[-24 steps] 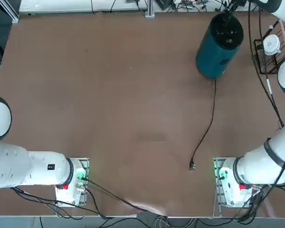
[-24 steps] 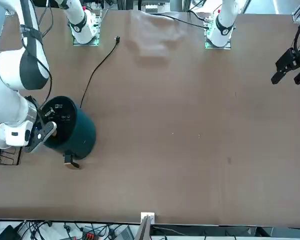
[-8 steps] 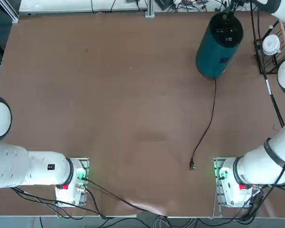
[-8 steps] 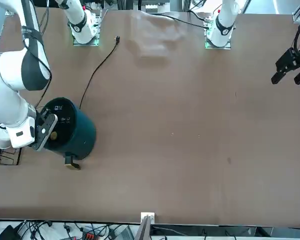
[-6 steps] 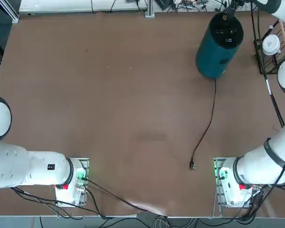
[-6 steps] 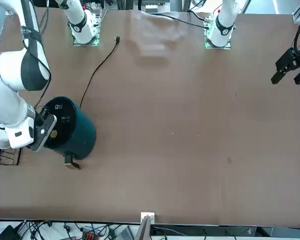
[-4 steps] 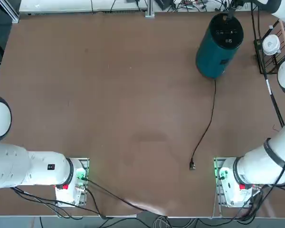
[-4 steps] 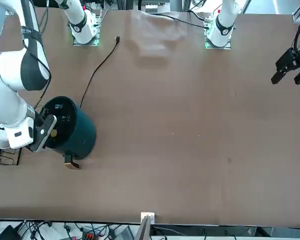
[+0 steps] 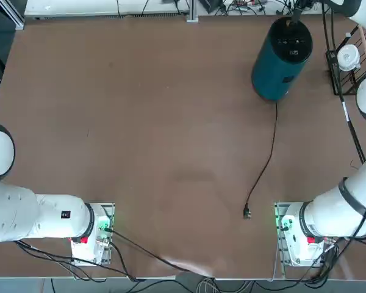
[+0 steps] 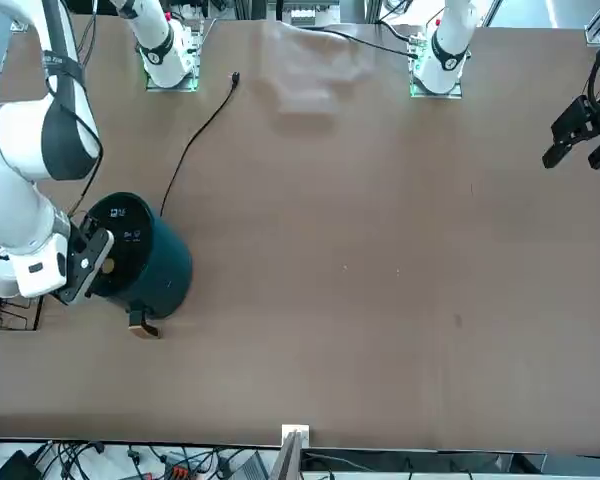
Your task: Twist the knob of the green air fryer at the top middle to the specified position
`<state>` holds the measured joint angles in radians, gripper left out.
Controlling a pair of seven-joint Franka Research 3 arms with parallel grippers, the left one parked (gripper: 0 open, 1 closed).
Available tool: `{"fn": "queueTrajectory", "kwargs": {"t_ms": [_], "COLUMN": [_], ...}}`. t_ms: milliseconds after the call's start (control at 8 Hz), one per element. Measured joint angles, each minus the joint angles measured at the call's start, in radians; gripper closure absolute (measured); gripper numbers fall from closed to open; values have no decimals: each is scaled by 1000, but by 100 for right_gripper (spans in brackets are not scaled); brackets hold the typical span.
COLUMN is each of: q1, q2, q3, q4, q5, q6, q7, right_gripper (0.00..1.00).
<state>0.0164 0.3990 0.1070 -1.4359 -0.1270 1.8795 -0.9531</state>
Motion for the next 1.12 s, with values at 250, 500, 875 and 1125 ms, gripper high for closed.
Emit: {"fn": "queueTrajectory", "kwargs": {"t_ms": [250,500,875,1125], "q1": [2,11,14,11], "q2": [-39,-94,-135,-167], "q3": [2,5,6,-3], "q4": [8,10,10,10], "q5": [8,13,14,14], "q6": [-31,-66,-93,-106], "q7": [123,282,560,752], "right_gripper": [0,0,0,0]}}
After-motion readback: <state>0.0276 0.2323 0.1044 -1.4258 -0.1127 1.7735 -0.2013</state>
